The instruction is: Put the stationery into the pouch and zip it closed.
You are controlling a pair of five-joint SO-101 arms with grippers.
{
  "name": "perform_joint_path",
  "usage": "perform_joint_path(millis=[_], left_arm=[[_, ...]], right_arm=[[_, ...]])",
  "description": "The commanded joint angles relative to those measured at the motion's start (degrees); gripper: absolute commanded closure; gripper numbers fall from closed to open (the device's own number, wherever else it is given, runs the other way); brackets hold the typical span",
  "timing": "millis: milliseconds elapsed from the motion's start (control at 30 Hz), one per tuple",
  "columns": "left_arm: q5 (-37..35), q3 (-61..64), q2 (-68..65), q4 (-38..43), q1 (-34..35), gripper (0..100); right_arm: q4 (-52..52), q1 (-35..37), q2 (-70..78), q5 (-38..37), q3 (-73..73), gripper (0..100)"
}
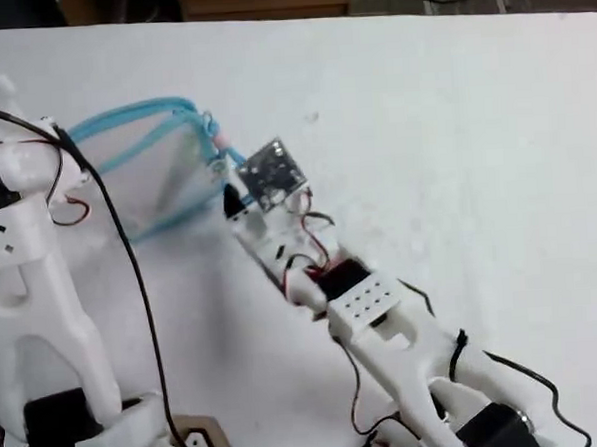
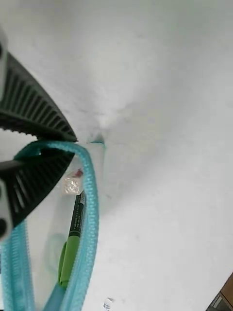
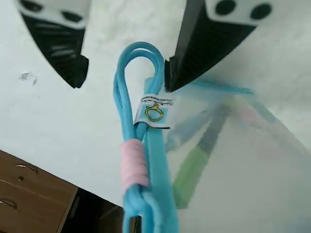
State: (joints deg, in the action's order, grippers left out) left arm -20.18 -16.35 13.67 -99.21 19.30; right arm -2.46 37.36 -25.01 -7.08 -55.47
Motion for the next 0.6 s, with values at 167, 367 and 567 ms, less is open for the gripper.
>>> perform_joint_path(millis=[167,367,567], left_arm=[[0.35,-0.97,-1.54,0.62,0.04,98],[0.35,-0.97,-1.54,0.70,0.04,98],[0.35,-0.97,-1.63,0.70,0.04,98]], right_arm=[[2.33,-5.14,16.75,1.41,12.48,74.5],[7.34,-5.49,24.48,1.14,18.11,74.5],[17.45,-5.49,31.87,1.05,21.54,74.7]])
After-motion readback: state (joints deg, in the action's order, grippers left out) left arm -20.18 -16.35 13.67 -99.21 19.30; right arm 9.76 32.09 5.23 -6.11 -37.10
